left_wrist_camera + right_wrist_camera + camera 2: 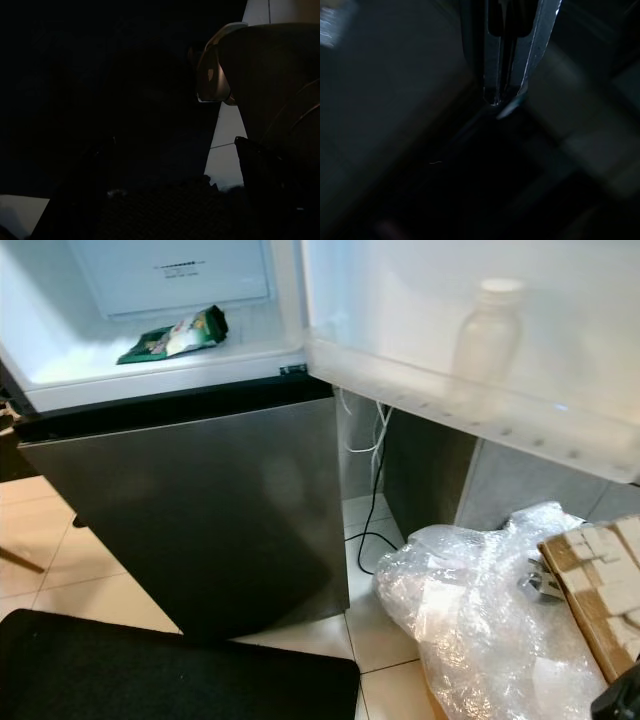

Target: Restocking fridge

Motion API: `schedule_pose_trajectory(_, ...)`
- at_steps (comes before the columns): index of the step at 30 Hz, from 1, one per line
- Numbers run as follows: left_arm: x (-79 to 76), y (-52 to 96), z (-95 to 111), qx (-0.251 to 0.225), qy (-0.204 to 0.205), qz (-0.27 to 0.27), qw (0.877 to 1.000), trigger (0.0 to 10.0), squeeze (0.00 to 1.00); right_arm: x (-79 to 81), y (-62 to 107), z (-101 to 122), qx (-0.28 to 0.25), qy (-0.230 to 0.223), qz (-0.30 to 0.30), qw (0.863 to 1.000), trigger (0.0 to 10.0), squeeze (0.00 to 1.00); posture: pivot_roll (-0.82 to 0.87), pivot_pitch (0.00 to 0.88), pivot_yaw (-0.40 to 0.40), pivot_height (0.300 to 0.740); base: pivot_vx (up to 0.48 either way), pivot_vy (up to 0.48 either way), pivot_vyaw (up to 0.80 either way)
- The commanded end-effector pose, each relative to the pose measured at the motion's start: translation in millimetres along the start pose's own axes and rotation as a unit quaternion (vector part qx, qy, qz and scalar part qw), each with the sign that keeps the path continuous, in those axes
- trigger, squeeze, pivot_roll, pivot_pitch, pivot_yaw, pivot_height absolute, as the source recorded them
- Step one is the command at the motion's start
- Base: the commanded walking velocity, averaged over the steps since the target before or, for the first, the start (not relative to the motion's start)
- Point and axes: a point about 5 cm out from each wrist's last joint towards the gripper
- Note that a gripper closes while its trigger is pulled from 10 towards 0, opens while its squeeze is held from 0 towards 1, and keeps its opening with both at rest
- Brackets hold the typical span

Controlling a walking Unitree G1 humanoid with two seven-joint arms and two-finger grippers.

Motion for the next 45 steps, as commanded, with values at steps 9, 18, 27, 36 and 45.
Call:
schedule_pose_trajectory(9, -13.5, -3.7, -4, 0.010, -0.007, -0.028, 1.000, 10.0, 0.00, 52.0, 9.1, -49, 0.177, 0.057, 0.265, 0.946, 10.0, 0.00, 0.04, 0.000, 0.017, 0.740, 0.000, 0.000, 0.00)
schedule_pose_trajectory(18, -15.1, -4.1, -5, 0.011, -0.008, -0.031, 0.999, 10.0, 0.00, 43.8, 50.0, -81, 0.306, 0.062, 0.269, 0.911, 10.0, 0.00, 0.04, 0.000, 0.015, 0.740, 0.000, 0.000, 0.00)
schedule_pose_trajectory(27, -15.9, -4.3, -5, 0.011, -0.009, -0.032, 0.999, 10.0, 0.00, 8.3, 53.1, -69, 0.296, 0.132, 0.090, 0.942, 10.0, 0.00, 0.04, 0.000, 0.015, 0.740, 0.000, 0.000, 0.00)
schedule_pose_trajectory(36, -15.1, -4.1, -5, 0.013, -0.011, -0.030, 0.999, 10.0, 0.00, -13.9, 31.1, -29, 0.177, 0.128, -0.048, 0.975, 10.0, 0.00, 0.03, 0.000, 0.020, 0.740, 0.000, 0.000, 0.00)
schedule_pose_trajectory(45, -15.0, -4.0, -5, 0.014, -0.013, -0.031, 0.999, 10.0, 0.00, 21.3, -10.0, 6, 0.031, 0.072, 0.105, 0.991, 10.0, 0.00, 0.04, 0.000, 0.021, 0.740, 0.000, 0.000, 0.00)
Point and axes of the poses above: a point about 5 cm out from each wrist's last joint towards the gripper, its own y axis pointing back from the gripper into the wrist, its own z axis along the axis of the wrist's last joint, x = y × z, and after that the axes turned 14 degrees about y, right-handed
